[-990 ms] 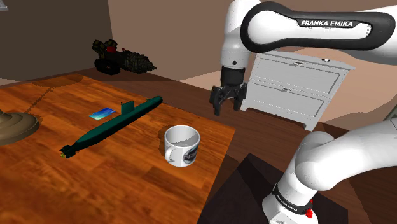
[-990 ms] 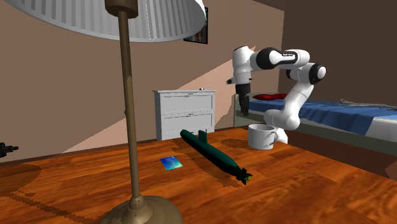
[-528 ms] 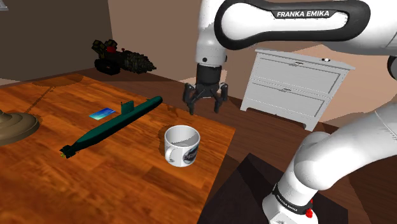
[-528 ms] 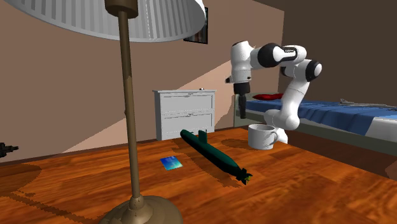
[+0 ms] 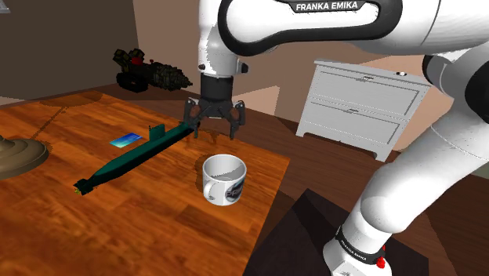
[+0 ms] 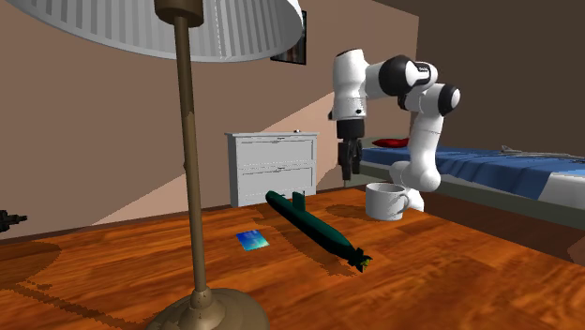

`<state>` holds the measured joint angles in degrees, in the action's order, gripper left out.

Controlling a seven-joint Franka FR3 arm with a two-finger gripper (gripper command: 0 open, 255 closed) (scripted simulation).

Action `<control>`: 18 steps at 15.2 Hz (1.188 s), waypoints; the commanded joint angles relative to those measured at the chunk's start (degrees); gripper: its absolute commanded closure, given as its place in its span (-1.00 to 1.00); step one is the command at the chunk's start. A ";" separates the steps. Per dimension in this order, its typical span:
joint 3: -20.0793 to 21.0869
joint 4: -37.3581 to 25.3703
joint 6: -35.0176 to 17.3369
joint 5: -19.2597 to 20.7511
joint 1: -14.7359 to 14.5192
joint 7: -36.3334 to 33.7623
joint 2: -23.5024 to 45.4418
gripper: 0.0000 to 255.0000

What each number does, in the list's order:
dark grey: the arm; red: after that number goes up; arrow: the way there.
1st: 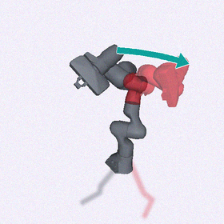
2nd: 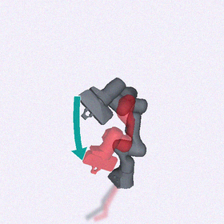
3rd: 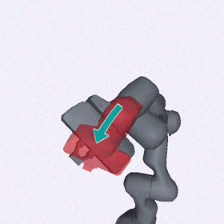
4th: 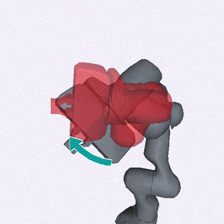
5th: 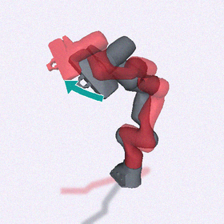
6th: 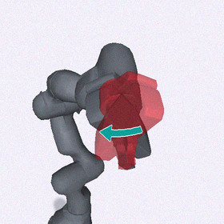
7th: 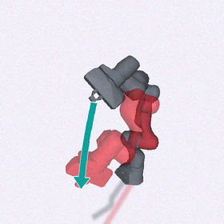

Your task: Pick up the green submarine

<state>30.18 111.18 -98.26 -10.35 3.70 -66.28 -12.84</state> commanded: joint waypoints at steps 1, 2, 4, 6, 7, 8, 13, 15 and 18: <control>2.18 -5.82 0.05 2.60 0.52 -6.42 5.64 -1.00; 3.07 -8.37 0.07 4.01 0.46 -9.43 8.22 -1.00; 4.49 -13.84 0.46 7.24 -0.13 -15.44 13.63 -1.00; 5.31 -19.90 1.41 10.84 -1.47 -21.28 19.29 -1.00; 5.49 -23.19 2.12 12.70 -2.42 -24.07 22.19 -1.00; 5.45 -26.68 2.99 14.55 -3.59 -26.74 25.12 -1.00; 3.12 -48.93 10.29 23.31 -12.04 -37.55 40.89 -1.00; 2.89 -47.78 9.35 23.09 -11.91 -37.56 40.63 -1.00; 2.96 -43.96 6.45 22.64 -10.98 -37.55 39.72 -1.00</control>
<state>33.12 66.10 -90.87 12.38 -7.49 -103.70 27.10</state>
